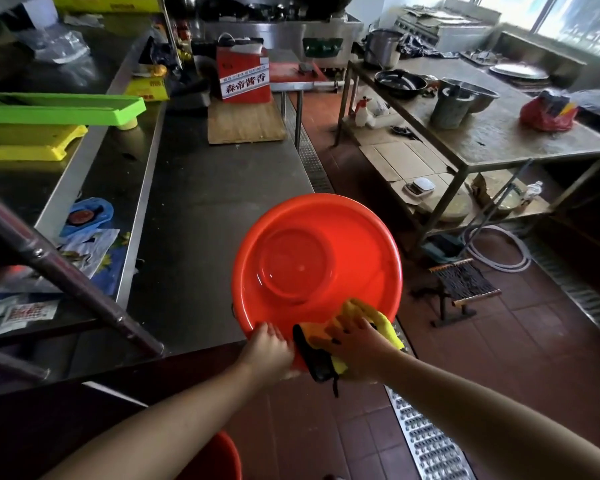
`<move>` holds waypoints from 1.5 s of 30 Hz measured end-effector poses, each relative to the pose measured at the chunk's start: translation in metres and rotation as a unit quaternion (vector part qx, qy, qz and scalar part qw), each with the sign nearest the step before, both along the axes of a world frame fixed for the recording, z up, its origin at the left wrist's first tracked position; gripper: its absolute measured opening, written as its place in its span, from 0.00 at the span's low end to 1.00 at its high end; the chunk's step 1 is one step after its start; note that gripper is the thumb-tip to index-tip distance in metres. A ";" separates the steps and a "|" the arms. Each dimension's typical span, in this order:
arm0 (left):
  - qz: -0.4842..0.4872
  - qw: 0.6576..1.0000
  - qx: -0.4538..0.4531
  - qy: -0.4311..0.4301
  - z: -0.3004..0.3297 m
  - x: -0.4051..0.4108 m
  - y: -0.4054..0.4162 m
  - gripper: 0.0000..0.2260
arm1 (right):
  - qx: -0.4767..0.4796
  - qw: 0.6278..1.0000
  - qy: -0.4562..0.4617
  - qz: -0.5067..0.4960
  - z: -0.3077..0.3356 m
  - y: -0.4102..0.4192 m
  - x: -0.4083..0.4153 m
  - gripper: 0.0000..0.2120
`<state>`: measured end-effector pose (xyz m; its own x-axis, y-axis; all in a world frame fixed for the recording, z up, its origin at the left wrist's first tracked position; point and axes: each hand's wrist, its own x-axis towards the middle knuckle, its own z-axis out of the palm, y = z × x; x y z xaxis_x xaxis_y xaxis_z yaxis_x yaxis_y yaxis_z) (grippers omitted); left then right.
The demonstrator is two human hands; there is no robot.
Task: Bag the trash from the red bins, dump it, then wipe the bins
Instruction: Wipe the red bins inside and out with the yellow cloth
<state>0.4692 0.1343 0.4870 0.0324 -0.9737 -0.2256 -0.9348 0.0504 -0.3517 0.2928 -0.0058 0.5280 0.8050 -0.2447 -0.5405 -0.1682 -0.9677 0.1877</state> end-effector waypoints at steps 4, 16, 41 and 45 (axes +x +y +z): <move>0.017 1.000 0.006 -0.007 -0.002 -0.001 0.001 0.24 | -0.078 0.997 -0.007 0.012 -0.003 0.008 -0.002 0.35; -0.014 0.997 0.078 0.002 -0.017 -0.008 0.016 0.26 | 0.168 0.967 -0.097 -0.163 -0.051 0.025 -0.015 0.37; -0.106 0.988 0.109 -0.032 -0.013 -0.024 0.013 0.20 | 0.117 0.947 -0.139 -0.265 -0.116 0.020 0.022 0.33; -0.107 0.986 0.083 -0.093 -0.016 -0.030 0.015 0.21 | 0.138 0.940 -0.130 -0.283 -0.130 0.008 0.031 0.33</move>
<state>0.4388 0.1496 0.4713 -0.1146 -0.9126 -0.3924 -0.8158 0.3118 -0.4870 0.3240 0.0022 0.3981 0.7016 -0.5526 -0.4499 -0.6761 -0.7155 -0.1756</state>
